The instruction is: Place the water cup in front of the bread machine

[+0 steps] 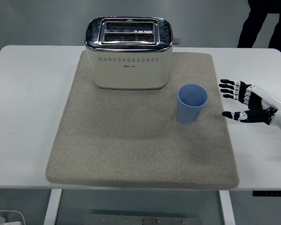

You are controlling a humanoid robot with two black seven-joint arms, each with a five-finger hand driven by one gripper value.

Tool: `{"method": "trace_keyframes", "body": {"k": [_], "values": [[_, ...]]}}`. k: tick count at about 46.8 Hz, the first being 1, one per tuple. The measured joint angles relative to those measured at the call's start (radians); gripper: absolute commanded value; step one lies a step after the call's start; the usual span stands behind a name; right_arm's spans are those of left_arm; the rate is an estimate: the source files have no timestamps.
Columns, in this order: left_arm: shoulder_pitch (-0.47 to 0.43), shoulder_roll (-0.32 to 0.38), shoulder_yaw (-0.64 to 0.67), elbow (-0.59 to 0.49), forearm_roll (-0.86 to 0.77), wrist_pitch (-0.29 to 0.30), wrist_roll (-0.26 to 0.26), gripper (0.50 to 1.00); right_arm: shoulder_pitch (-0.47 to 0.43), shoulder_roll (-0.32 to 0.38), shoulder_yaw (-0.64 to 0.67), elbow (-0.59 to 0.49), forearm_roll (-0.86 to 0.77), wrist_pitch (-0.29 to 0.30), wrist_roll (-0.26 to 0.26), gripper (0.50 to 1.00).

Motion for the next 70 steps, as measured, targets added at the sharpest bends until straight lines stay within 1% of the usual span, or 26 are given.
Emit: {"method": "trace_keyframes", "body": {"k": [8, 21, 37, 58, 70], "values": [[0.0, 0.0, 0.0, 0.0, 0.0, 0.0, 0.0, 1.0, -0.009, 0.032, 0.005, 0.024, -0.003, -0.043, 0.0, 0.926], [0.0, 0.0, 0.0, 0.0, 0.0, 0.0, 0.0, 1.0, -0.022, 0.091, 0.0, 0.028, -0.027, -0.068, 0.0, 0.924], [0.0, 0.0, 0.0, 0.0, 0.0, 0.0, 0.0, 1.0, -0.02, 0.148, -0.007, 0.0, -0.034, -0.07, 0.0, 0.926], [0.0, 0.0, 0.0, 0.0, 0.0, 0.0, 0.0, 1.0, -0.008, 0.179, -0.009, -0.033, -0.033, -0.07, -0.001, 0.926], [0.0, 0.0, 0.0, 0.0, 0.0, 0.0, 0.0, 1.0, 0.0, 0.22, -0.009, -0.054, -0.034, -0.07, -0.003, 0.926]]}}
